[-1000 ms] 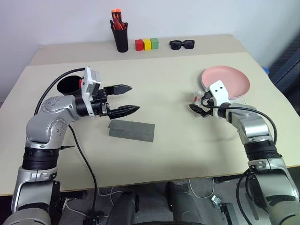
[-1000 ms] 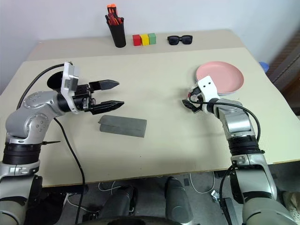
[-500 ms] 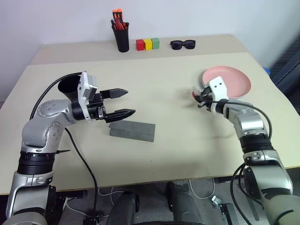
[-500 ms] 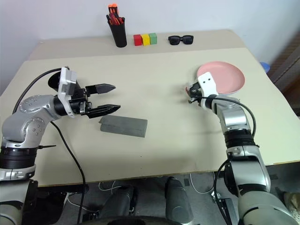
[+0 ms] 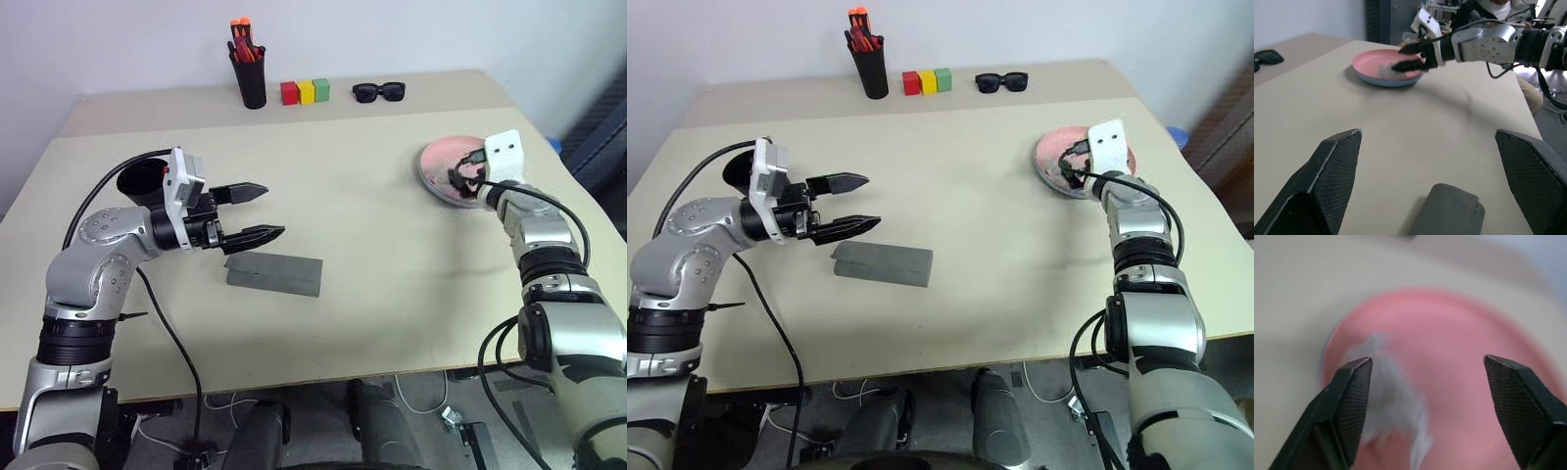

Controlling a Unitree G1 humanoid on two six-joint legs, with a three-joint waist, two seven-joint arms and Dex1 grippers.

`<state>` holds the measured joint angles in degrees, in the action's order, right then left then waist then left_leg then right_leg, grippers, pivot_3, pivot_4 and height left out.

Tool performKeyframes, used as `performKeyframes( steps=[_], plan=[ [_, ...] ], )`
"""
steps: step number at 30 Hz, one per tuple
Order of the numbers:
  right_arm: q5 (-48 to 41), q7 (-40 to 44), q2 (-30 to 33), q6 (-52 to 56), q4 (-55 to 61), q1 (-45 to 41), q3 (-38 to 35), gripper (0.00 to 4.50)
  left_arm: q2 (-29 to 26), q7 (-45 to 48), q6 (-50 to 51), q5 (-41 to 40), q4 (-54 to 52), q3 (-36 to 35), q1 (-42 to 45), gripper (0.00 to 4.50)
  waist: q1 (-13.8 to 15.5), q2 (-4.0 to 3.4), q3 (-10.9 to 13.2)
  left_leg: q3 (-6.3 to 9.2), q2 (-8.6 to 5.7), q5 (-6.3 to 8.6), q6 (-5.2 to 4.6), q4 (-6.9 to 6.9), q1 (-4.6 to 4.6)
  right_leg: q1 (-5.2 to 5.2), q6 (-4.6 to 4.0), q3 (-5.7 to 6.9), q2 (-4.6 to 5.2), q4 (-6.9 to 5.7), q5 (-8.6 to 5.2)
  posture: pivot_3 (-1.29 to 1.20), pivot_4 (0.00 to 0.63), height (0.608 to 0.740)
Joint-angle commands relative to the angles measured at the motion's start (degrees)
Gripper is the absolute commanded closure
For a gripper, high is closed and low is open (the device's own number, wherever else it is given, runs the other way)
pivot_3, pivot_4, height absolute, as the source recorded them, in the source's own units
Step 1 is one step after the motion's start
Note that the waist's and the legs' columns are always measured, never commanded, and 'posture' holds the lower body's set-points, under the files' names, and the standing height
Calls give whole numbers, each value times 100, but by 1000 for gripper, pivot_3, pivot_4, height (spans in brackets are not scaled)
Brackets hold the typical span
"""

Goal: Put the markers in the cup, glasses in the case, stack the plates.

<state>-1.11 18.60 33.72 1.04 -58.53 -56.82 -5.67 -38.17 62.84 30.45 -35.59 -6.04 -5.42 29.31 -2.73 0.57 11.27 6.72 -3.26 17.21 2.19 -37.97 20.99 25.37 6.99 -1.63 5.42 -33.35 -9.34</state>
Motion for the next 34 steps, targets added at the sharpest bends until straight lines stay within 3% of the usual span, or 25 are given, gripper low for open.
performKeyframes(
  steps=[1, 3, 7, 11, 13, 16, 21, 25, 34],
  plan=[
    [-766, 529, -34, -340, 820, -150, -599, 711, -54, -76, -23, -193, -285, -302, -119, 0, 2, 0, 0, 0, 0, 0, 0, 0, 0, 0, 0, 0, -1, 1, 0, 0, 150, 740],
    [-1539, 1433, -243, 116, 1699, 160, -814, 711, -74, -67, -36, -259, -342, -407, -249, 0, -16, 0, 0, 1, 2, 0, -1, 2, -1, 0, 0, 0, -2, 1, 0, 0, 150, 740],
    [-2952, 3280, -168, 1713, 4422, 1504, -352, 711, -112, -152, -24, -423, -565, -678, -587, 0, 31, 0, -1, 7, 5, 2, -3, 3, -5, -1, 0, 1, -5, -8, 0, 0, 150, 740],
    [-3835, 3926, 37, 2621, 6226, 2526, -155, 711, -472, 8, 617, -1046, -1011, -1086, -1263, 0, 41, -2, 0, 9, 3, 3, -5, -4, 1, 0, 0, 1, -1, -9, 0, 0, 150, 740],
    [-3965, 3975, 110, 2994, 6418, 2658, -96, 711, -547, -73, 687, -1124, -1194, -1144, -1496, 0, 37, -3, 1, 6, 3, 3, -6, -7, 1, 0, 1, 0, 1, -9, 0, 0, 150, 740],
    [-3123, 4327, 349, 2369, 6482, 2885, 478, 13, -549, -207, 416, -942, -1351, -1316, -1950, 0, 40, 0, -1, 3, 3, 3, -5, -9, -15, -15, -1, 1, -2, -8, -2, 0, 150, 740],
    [-3075, 4608, 326, 2006, 6279, 2789, 388, 13, -412, -270, 190, -965, -1542, -1508, -2631, 0, 37, -3, 0, -1, 8, 4, -6, 0, -49, -44, -1, -1, -5, -5, -4, 0, 150, 740],
    [-3133, 4562, 344, 1789, 6748, 2972, 193, 13, -455, 22, -160, -813, -1152, -1546, -2793, 0, 92, -1, -1, 0, 8, 4, -6, -3, -50, -45, -2, -1, -5, -5, -4, 0, 150, 740],
    [-3081, 4568, 721, 1838, 7153, 3471, -24, 13, -245, -22, -889, -434, -797, -1307, -2450, 0, 201, 0, -2, -1, 8, 4, -6, -7, -54, -55, -3, 0, -4, 3, -4, 0, 150, 740]
  ],
)
